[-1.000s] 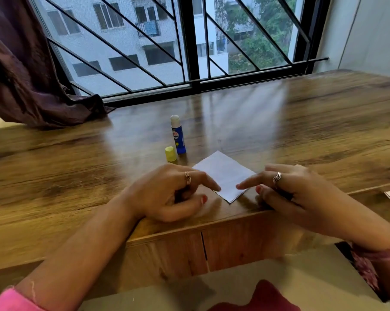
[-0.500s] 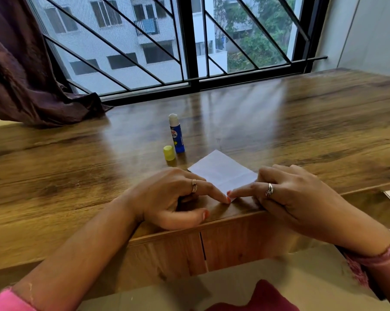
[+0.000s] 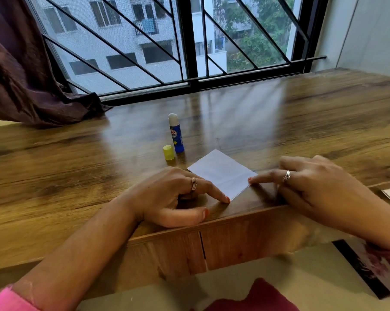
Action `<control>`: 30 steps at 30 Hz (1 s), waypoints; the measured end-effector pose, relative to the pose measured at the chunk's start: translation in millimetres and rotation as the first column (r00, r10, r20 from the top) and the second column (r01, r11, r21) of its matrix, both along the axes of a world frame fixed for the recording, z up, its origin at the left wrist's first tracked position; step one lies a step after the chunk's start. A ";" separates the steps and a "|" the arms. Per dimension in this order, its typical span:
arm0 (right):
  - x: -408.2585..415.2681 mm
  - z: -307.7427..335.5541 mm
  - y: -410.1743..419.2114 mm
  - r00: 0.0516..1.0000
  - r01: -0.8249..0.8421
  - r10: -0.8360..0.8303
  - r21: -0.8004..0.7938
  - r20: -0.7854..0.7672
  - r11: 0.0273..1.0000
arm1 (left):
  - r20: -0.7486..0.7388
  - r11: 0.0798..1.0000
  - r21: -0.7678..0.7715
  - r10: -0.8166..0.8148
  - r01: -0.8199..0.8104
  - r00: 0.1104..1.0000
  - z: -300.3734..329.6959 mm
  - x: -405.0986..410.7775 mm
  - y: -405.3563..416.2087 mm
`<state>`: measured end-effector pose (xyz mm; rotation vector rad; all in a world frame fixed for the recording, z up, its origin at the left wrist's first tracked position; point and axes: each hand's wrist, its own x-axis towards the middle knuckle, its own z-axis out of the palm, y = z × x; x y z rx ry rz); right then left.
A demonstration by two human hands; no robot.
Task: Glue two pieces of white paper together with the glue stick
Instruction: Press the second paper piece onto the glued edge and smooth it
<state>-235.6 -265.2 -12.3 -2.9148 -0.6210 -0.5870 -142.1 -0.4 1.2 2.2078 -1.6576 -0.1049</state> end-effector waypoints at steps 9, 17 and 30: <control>8.4 3.0 -11.8 0.992 0.025 -0.015 0.083 -0.123 0.996 | -0.017 0.999 -0.038 -0.003 0.002 1.000 0.1 1.0 0.2; 2.0 5.5 -6.5 0.993 -0.074 0.080 0.075 -0.084 0.994 | -0.050 0.995 -0.077 0.058 -0.061 0.997 1.2 1.2 2.5; 17.6 -1.9 -15.1 0.983 0.026 0.027 0.279 -0.182 0.960 | 0.194 0.979 -0.124 0.183 -0.161 0.964 2.9 3.4 11.8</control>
